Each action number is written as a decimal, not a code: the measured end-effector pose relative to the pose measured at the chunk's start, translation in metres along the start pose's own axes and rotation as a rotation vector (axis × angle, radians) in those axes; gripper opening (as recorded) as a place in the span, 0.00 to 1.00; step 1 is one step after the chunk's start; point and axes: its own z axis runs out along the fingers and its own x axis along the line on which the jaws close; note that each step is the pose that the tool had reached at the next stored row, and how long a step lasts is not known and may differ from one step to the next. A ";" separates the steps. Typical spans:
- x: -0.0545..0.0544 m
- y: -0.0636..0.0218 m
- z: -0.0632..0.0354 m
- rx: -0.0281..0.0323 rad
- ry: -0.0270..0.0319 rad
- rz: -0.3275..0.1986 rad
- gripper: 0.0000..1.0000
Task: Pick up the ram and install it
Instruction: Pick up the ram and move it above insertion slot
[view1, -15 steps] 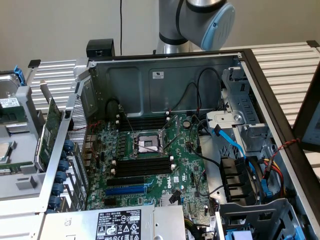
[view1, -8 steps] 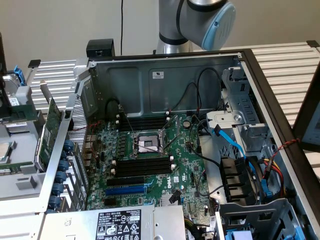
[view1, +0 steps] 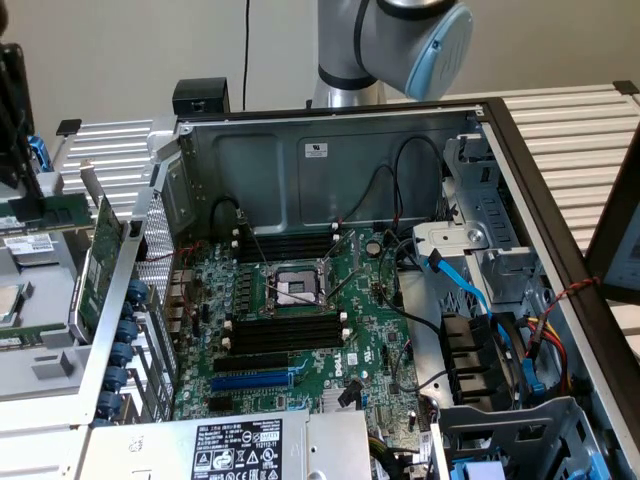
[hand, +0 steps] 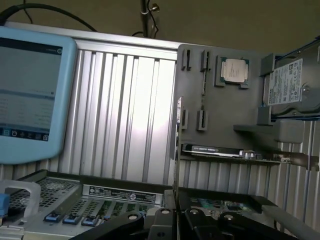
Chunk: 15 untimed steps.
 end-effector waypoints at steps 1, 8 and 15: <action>0.000 -0.0028 -0.0008 0.0027 -0.0009 0.000 0.13; 0.002 -0.0255 -0.0038 0.0158 -0.0012 -0.001 0.13; 0.006 -0.0545 -0.0227 0.0157 -0.0013 -0.001 0.13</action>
